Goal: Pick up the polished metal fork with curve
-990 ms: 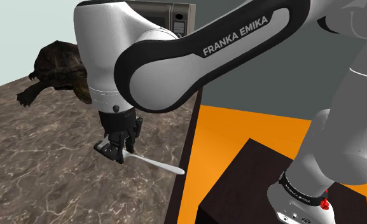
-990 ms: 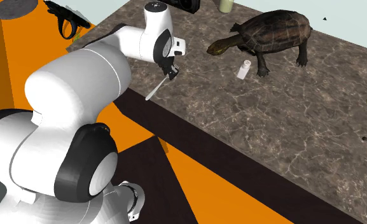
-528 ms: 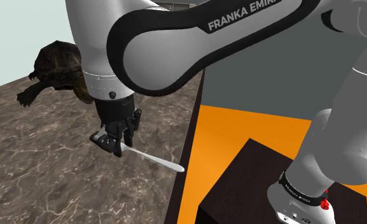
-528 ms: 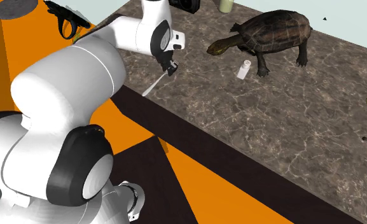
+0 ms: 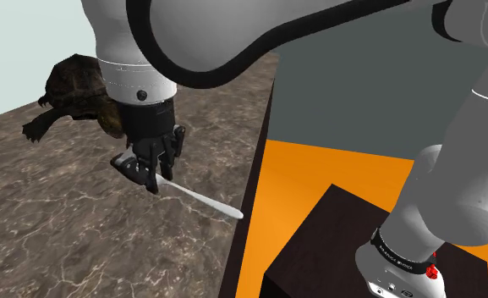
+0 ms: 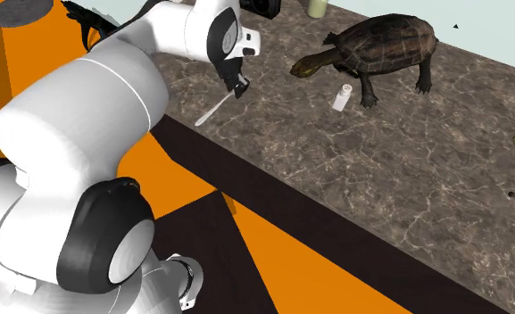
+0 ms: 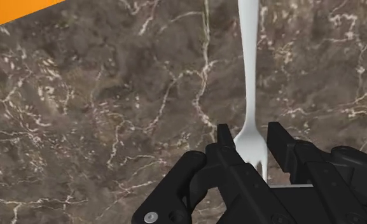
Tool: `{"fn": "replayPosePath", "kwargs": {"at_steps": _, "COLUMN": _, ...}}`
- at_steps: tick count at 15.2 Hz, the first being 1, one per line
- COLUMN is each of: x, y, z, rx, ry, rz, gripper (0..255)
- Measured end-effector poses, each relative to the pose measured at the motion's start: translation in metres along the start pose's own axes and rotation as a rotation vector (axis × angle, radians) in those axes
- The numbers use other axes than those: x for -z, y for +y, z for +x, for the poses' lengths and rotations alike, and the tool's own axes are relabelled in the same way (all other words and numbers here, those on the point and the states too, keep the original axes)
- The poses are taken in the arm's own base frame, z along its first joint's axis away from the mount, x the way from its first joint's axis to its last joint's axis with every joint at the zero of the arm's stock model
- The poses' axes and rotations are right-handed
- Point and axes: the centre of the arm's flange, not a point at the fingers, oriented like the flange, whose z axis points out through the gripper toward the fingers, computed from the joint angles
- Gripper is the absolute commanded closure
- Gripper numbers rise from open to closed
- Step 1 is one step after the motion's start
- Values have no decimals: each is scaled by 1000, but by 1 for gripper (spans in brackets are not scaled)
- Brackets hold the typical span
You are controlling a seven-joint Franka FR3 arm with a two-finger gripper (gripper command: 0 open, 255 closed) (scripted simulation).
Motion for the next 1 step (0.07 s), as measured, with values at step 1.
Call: {"fn": "replayPosePath", "kwargs": {"at_steps": 1, "x": 3, "y": 0, "z": 0, "rx": 0, "ry": 0, "rz": 0, "gripper": 255}}
